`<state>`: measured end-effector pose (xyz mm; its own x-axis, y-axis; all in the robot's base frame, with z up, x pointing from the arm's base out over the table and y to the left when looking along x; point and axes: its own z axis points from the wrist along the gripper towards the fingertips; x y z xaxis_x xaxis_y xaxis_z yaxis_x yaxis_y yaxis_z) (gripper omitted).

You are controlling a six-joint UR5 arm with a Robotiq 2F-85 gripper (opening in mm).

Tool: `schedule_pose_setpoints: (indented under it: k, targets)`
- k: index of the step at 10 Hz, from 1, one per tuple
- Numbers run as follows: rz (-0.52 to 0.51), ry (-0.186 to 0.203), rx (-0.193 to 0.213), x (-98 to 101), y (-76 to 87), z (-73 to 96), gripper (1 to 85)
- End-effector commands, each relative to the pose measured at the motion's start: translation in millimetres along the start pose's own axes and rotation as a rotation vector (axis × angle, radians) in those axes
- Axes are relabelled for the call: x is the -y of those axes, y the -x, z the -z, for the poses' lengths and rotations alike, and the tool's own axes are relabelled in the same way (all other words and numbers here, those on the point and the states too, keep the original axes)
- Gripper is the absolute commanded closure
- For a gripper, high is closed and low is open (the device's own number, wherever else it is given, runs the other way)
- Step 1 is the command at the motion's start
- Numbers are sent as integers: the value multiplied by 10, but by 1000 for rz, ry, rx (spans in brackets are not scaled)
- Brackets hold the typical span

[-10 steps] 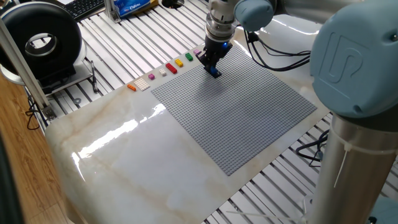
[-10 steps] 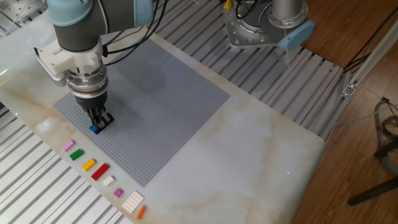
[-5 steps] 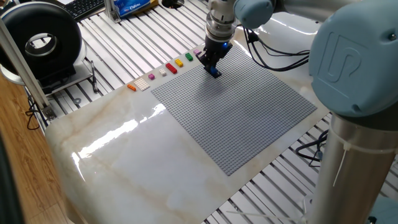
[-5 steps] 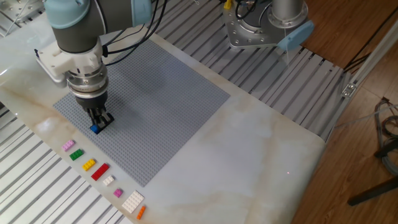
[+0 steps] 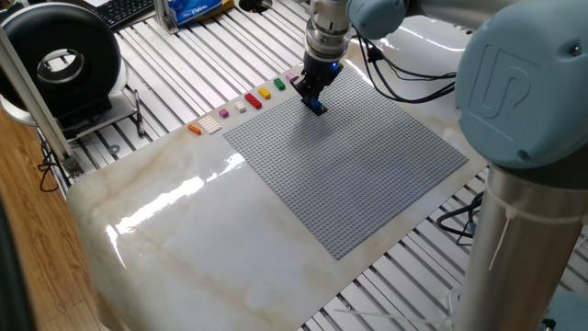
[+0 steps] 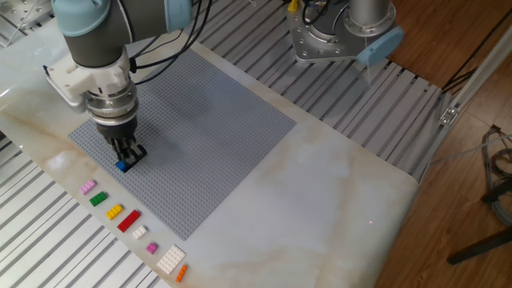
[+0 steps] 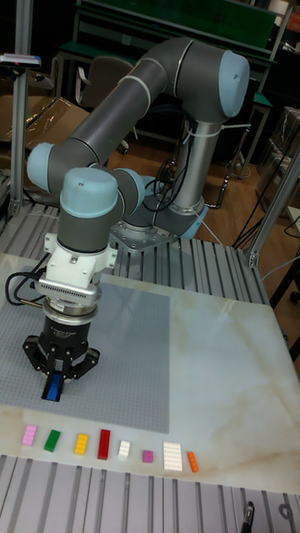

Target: Stack small Lego blocks one on top of the other

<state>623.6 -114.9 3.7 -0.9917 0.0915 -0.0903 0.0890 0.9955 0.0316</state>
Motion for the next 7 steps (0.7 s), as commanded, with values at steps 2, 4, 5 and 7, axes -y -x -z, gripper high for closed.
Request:
schedule_pose_setpoints:
  k: [2,4,5,7]
  targets:
    - [-1,38,-27,-25,-41,63,630]
    - [6,22,-13,0,-5,59,630]
    - [10,13,-3,23,24,53,630]
    - [18,-4,-13,50,6,59,610]
